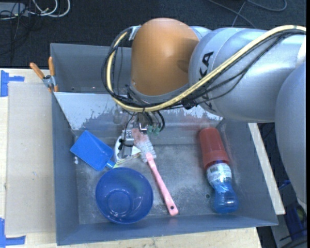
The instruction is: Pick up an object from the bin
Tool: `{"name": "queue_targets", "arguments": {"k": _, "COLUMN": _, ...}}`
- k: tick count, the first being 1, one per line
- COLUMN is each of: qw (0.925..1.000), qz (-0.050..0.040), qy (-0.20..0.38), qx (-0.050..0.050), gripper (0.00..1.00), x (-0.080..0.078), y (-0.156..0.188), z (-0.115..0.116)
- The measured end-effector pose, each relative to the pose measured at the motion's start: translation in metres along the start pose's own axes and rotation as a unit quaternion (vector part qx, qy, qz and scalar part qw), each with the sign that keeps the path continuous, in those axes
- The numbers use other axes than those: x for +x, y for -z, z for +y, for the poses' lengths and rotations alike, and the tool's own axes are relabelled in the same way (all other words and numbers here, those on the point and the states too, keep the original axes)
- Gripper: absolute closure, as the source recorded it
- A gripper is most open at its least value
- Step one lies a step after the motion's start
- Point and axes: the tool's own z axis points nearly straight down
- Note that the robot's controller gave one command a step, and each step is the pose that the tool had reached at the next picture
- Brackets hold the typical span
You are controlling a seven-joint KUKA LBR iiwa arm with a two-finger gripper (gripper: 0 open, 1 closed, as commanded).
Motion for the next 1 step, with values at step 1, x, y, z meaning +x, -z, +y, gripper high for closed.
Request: {"name": "queue_targets", "arguments": {"k": 1, "qw": 1.0, "qz": -0.0041, "qy": -0.002, "qx": -0.001, "gripper": 0.0, "x": -0.0016, "y": 0.0052, "z": -0.0013}}
